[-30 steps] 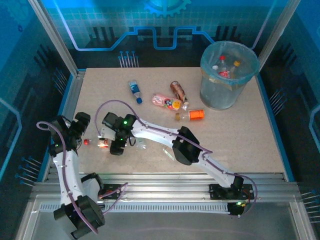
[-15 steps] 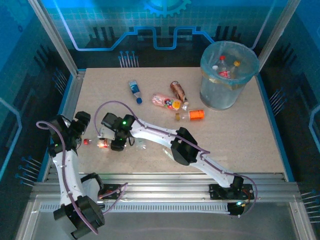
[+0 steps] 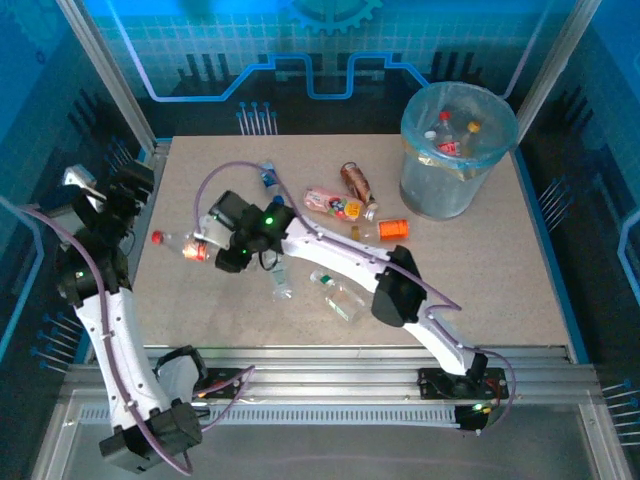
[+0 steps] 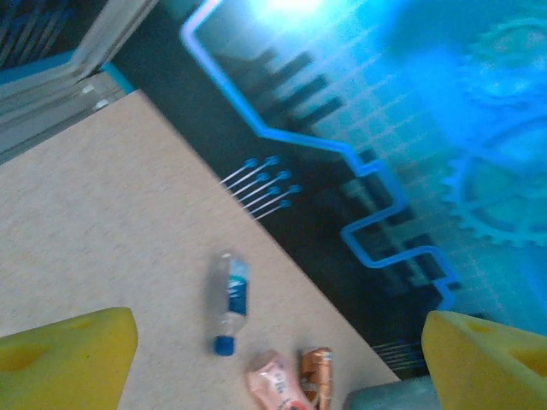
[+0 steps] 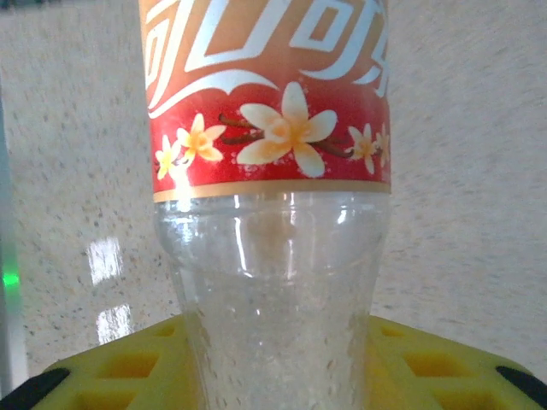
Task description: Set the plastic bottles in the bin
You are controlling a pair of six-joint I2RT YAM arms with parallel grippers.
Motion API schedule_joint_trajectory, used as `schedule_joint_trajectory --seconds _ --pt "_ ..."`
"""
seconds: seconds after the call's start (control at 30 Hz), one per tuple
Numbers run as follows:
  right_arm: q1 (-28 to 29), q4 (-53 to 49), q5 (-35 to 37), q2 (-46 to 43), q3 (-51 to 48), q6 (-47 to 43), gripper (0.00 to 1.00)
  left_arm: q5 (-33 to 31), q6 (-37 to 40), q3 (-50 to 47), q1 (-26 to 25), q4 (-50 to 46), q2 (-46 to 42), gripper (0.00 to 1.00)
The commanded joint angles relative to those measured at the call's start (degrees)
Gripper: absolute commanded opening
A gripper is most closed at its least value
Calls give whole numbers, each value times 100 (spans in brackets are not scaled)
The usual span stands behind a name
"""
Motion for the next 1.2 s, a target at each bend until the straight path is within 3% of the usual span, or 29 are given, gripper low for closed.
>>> schedule_joint_trajectory --seconds 0.0,0.2,0.43,0.63,0.8,0.93,1.17 --pt "-138 317 91 -639 -345 343 43 105 372 738 -459 -460 128 87" --pt "-438 965 621 -1922 -1906 611 42 -158 948 1553 -1680 -990 393 86" --pt "-1147 2063 808 -3939 -4393 1251 41 -251 1152 1585 -2896 -1044 892 82" --pt "-1771 2213 1158 -5265 -5584 1462 40 -314 1254 1654 -4018 -746 1527 82" --pt "-2556 2612 1247 -6115 -5954 1426 39 -367 1265 1810 -4935 -335 2128 82" --pt "-3258 3173 1495 -6250 -5845 1144 39 -298 1306 2197 -5504 -196 2720 83" --pt "-4624 4081 1524 -5616 -5206 1266 39 -312 1359 2174 -5811 -11 3042 83"
